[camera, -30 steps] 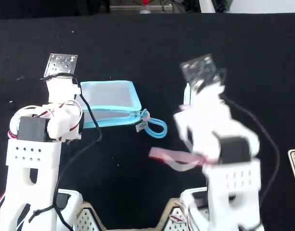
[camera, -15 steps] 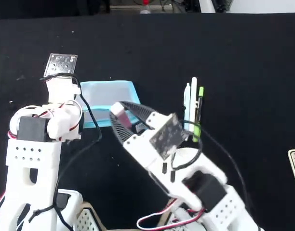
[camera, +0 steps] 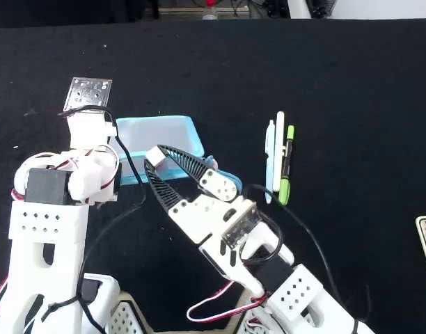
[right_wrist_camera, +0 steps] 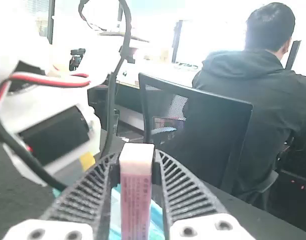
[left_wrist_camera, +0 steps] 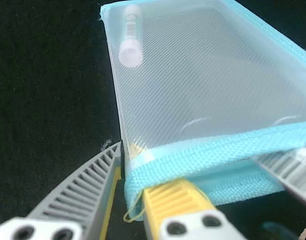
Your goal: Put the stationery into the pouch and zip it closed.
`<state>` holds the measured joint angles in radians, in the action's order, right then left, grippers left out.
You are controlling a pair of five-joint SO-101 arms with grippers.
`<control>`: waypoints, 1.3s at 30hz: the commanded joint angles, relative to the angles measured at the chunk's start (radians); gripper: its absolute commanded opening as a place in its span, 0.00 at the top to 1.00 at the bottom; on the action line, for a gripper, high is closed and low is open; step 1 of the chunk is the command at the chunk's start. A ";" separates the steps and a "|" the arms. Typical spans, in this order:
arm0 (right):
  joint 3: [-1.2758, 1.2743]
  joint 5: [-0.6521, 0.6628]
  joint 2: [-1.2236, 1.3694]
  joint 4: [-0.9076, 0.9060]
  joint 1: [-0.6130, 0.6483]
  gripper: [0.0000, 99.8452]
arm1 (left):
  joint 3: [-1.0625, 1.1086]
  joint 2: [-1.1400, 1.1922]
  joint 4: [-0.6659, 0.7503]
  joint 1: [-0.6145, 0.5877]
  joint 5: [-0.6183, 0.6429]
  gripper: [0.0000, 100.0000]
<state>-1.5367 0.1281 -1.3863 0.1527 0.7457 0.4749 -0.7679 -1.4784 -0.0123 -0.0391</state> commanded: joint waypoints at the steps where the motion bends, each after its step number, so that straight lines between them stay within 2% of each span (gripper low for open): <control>1: -0.008 -0.009 -0.016 0.103 -0.081 0.98 | 0.004 -0.005 -0.011 0.010 0.011 0.97; 5: -0.012 -0.009 -0.016 0.109 -0.120 0.98 | 0.004 -0.005 -0.011 0.010 0.011 0.97; 25: -0.074 -0.012 -0.016 0.106 -0.107 0.98 | 0.004 -0.005 -0.011 0.013 0.011 0.97; 28: -0.059 -0.012 -0.018 0.014 -0.083 0.96 | 0.004 -0.005 -0.011 0.013 0.011 0.97; 32: 0.018 -0.012 -0.019 -0.173 -0.044 0.86 | 0.004 -0.005 -0.011 0.008 0.011 0.97; 39: 0.139 -0.011 -0.025 -0.353 -0.038 0.85 | 0.004 -0.005 -0.011 0.005 0.011 0.97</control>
<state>-1.5044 0.1250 -1.3909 -0.1297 0.6997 0.4764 -0.7633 -1.4784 -0.0107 -0.0391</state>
